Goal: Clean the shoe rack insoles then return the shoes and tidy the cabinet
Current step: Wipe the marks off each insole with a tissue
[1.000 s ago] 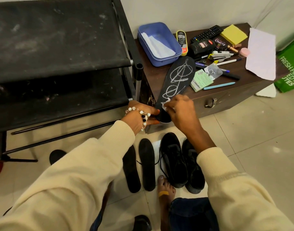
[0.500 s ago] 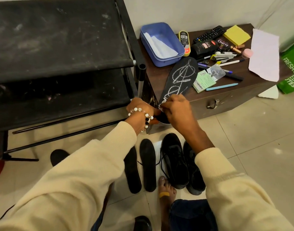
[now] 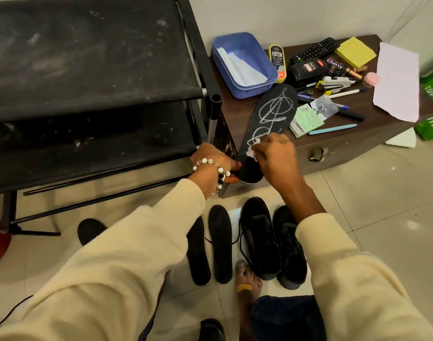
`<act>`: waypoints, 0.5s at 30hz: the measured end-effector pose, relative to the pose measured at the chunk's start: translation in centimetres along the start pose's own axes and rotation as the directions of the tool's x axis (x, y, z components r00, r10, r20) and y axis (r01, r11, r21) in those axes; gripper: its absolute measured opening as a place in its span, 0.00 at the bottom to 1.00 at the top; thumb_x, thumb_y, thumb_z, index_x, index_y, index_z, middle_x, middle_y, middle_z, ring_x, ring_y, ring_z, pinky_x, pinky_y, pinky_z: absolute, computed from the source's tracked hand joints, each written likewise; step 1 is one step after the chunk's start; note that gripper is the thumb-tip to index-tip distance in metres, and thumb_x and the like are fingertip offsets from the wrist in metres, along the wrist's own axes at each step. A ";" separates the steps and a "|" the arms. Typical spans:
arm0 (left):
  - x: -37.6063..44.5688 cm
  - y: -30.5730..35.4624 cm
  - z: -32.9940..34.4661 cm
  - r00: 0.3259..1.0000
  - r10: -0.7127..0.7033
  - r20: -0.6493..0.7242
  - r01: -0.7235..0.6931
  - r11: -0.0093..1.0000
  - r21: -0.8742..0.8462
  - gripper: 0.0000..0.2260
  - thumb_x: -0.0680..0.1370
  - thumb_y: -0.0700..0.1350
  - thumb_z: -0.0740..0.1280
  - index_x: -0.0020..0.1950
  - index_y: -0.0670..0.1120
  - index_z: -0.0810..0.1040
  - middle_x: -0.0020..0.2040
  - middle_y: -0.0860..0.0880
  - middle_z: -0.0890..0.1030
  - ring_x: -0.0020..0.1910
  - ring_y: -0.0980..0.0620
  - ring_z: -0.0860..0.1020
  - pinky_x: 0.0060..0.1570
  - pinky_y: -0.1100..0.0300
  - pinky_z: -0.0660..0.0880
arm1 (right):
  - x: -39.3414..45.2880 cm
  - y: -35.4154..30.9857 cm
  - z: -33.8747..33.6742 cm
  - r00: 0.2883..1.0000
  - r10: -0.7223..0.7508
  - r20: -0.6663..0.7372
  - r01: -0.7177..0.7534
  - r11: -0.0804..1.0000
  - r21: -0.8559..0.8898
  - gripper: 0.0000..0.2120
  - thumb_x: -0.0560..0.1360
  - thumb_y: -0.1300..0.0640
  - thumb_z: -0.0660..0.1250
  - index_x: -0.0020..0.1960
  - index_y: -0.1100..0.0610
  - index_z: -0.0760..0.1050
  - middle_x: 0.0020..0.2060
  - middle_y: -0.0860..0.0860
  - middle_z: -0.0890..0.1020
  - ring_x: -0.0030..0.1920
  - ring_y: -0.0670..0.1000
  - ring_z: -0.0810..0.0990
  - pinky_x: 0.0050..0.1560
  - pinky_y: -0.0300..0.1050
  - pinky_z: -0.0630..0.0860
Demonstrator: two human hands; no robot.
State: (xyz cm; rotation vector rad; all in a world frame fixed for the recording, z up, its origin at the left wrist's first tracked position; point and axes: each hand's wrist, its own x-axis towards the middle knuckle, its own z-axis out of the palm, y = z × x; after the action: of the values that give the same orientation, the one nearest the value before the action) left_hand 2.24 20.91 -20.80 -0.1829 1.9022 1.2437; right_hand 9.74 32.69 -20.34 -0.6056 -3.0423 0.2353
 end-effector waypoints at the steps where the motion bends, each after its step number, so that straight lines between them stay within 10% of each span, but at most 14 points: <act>1: 0.3 0.2 -0.1 1.000 -0.022 -0.002 0.022 0.999 0.032 0.19 0.69 0.37 0.77 0.56 0.34 0.78 0.48 0.37 0.83 0.46 0.42 0.84 0.49 0.49 0.81 | 0.0 0.3 0.0 0.999 0.030 -0.026 -0.030 0.999 -0.012 0.13 0.78 0.61 0.61 0.59 0.60 0.80 0.53 0.60 0.78 0.55 0.60 0.73 0.48 0.43 0.62; 8: -0.2 0.4 -0.8 0.998 -0.034 0.043 0.033 0.999 0.024 0.22 0.68 0.35 0.76 0.60 0.34 0.76 0.51 0.37 0.82 0.47 0.41 0.84 0.47 0.48 0.82 | -0.3 -1.7 0.0 0.964 -0.257 0.068 0.252 0.965 0.072 0.11 0.77 0.62 0.63 0.55 0.62 0.82 0.49 0.62 0.79 0.51 0.62 0.75 0.46 0.45 0.66; 15: -0.3 0.8 -1.4 0.987 -0.094 0.129 0.091 0.996 0.025 0.17 0.66 0.33 0.77 0.52 0.34 0.76 0.33 0.40 0.84 0.34 0.43 0.84 0.41 0.47 0.83 | -0.5 -0.7 -0.2 1.000 -0.013 0.027 0.013 1.000 0.006 0.15 0.80 0.59 0.59 0.63 0.58 0.77 0.58 0.57 0.76 0.59 0.58 0.70 0.54 0.43 0.64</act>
State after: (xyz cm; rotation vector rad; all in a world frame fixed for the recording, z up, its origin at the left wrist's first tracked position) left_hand 1.20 20.05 -19.76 -0.1740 1.7726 1.1475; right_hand 9.93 31.91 -20.07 -0.5869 -3.0695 0.2541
